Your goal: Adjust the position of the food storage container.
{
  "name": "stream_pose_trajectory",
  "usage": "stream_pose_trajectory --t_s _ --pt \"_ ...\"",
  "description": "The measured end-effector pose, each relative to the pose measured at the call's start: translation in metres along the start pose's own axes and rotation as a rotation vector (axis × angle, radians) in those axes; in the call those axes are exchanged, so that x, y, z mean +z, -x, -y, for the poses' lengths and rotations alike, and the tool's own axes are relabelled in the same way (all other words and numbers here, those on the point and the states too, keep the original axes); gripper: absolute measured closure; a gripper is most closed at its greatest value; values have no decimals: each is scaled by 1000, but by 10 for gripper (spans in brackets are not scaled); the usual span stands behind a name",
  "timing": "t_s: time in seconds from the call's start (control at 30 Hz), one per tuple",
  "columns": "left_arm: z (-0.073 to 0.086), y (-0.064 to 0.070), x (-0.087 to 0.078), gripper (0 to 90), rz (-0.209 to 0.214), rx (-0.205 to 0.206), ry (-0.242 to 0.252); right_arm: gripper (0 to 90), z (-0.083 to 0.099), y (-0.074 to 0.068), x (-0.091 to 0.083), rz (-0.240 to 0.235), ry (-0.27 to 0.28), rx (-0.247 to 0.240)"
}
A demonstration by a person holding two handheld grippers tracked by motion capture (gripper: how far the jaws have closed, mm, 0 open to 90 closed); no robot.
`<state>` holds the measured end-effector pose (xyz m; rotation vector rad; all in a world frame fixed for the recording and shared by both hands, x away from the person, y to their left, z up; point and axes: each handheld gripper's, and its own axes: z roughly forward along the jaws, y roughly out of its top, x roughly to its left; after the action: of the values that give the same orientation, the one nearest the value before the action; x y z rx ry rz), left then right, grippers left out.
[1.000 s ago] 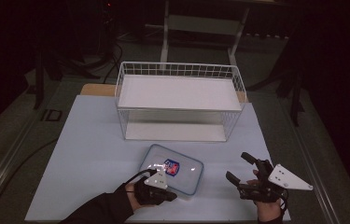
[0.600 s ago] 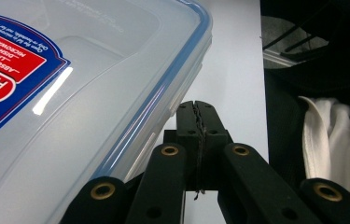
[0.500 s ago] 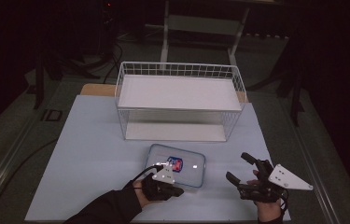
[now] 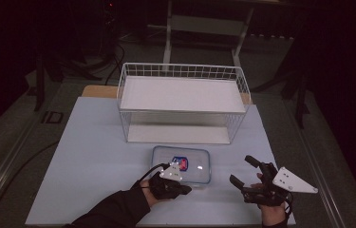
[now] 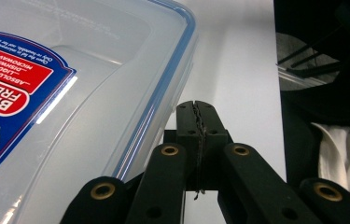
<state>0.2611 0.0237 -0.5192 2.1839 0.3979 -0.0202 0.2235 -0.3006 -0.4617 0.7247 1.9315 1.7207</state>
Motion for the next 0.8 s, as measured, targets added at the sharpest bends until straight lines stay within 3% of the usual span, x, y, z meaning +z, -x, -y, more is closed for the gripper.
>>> stream_pose_trajectory --t_s 0.47,0.63,0.8 --pt "-5 -5 5 898 5 -19 22 134 1 -1 1 -4 -7 -5" --pt "-5 -6 -3 894 22 -31 23 135 1 -1 1 -9 -11 -6" --pt "-4 -1 -26 837 19 -22 31 135 1 -2 2 -10 -13 -7"
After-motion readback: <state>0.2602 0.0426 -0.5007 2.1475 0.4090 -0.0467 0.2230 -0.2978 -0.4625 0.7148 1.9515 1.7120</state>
